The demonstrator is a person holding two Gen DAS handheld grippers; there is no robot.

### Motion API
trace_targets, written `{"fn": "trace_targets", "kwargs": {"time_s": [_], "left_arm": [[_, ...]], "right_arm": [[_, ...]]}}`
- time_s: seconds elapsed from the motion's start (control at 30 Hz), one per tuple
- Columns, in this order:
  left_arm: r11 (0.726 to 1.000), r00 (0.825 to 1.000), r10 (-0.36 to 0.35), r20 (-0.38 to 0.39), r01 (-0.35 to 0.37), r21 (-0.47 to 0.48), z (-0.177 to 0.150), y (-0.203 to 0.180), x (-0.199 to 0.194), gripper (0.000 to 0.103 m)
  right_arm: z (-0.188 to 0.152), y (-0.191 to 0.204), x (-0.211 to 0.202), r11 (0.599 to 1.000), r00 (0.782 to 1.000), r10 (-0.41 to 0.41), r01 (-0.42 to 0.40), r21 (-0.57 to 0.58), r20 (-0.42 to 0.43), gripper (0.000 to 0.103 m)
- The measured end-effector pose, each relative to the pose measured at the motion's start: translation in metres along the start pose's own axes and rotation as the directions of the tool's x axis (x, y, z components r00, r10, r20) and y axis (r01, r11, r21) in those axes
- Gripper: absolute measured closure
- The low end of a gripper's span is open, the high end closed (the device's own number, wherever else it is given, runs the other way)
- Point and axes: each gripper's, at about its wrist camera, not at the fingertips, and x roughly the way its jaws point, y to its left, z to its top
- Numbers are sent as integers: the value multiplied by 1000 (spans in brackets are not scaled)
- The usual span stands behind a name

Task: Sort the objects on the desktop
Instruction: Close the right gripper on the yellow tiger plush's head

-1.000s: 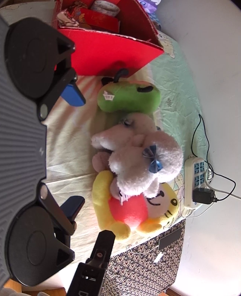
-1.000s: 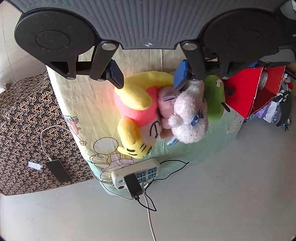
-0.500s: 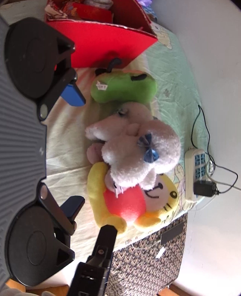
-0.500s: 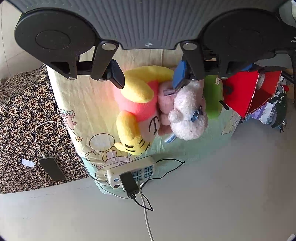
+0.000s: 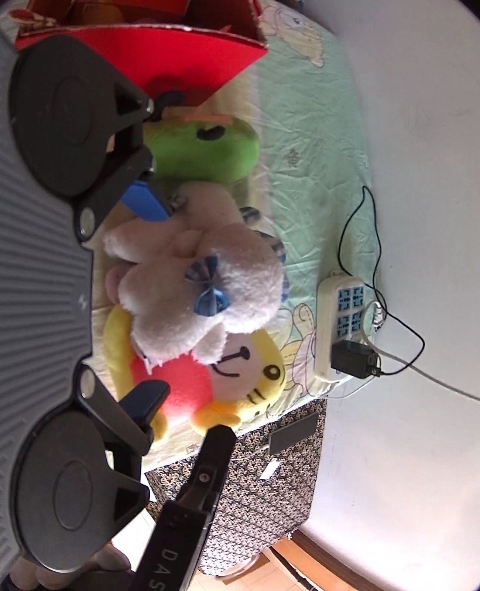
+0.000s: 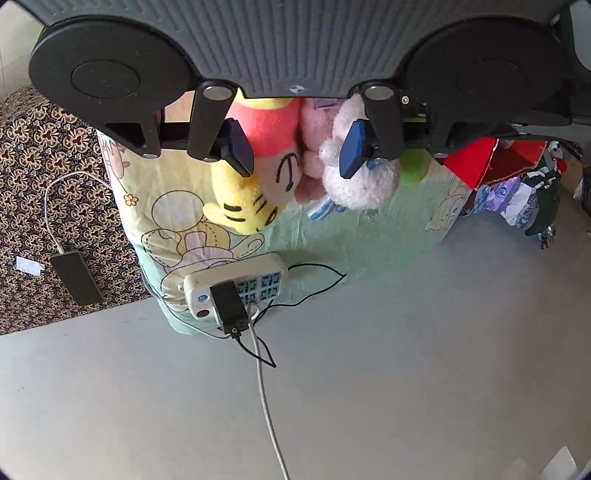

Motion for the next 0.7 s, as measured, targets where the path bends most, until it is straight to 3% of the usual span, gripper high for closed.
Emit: {"fn": "trace_targets", "kwargs": {"time_s": [0.13,0.27,0.43,0.57,0.7], "left_arm": [[998,998,-56,6,56,-31,5,-1,5,10],[995,994,-98,52,96,36,8,-19,-1,10],[979,982,-187,28,184,85,7,-36,8,11],[984,988,-151,16,149,94,2,-42,18,11],[982,988,-154,18,151,113,1,-44,20,10]], "right_arm": [[1,-18,11,994,996,-82,81,69,14,47],[-4,-40,32,988,995,-95,99,120,-37,47],[-8,-51,61,987,995,12,4,163,-100,46],[-14,-56,82,979,988,60,-31,201,-141,44],[-15,-65,79,967,986,110,-77,245,-127,60]]}}
